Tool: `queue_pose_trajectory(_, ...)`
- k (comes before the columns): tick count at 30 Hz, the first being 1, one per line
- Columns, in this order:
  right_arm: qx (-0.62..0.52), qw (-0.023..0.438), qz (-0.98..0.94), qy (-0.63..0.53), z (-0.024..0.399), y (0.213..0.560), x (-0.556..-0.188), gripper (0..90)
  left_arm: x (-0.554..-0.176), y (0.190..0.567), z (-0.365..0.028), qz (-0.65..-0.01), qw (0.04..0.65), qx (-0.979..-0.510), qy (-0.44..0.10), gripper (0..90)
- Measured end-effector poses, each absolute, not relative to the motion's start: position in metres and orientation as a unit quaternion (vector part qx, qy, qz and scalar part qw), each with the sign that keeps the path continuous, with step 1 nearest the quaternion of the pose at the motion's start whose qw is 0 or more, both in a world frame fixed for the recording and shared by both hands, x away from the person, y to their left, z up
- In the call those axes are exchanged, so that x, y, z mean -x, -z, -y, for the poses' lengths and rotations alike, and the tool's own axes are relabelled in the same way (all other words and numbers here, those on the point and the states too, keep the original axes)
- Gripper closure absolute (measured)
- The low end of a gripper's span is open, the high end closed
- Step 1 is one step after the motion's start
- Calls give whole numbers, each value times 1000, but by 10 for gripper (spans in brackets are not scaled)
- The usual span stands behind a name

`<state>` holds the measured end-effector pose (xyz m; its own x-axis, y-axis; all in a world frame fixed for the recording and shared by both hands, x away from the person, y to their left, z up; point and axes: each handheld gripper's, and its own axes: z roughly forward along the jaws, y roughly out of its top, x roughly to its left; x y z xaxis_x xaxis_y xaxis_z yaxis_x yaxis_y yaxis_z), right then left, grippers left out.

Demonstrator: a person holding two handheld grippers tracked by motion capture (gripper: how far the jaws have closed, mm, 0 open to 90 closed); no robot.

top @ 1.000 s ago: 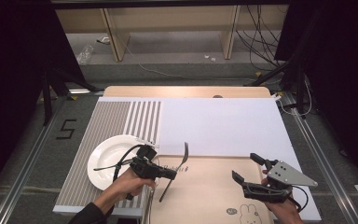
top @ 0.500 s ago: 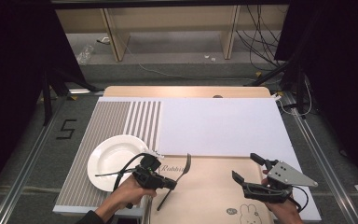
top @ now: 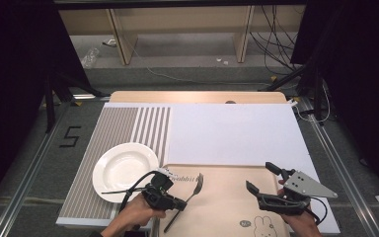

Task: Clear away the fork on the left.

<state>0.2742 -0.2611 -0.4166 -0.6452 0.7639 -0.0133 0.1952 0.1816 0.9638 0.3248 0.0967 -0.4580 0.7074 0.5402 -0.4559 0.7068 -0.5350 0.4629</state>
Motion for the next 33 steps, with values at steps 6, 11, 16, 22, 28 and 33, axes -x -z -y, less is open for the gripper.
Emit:
queue_pose_trajectory(6,-332,258,-725,-546,261,416,-274,159,-322,462,-94,-360,313,-869,132,839)
queue_pose_trajectory(11,-332,259,-724,-546,261,416,-274,160,-321,466,-92,-360,305,-871,136,838)
queue_pose_trajectory(16,-332,259,-726,-544,261,416,-273,160,-320,469,-90,-360,295,-874,137,836)
queue_pose_trajectory(22,-331,259,-725,-545,260,417,-274,160,-319,474,-87,-360,287,-877,139,825)
queue_pose_trajectory(28,-331,259,-726,-544,260,417,-274,160,-317,466,-85,-343,296,-884,117,632)
queue_pose_trajectory(33,-331,259,-727,-544,260,417,-274,160,-316,459,-85,-331,324,-879,112,475)
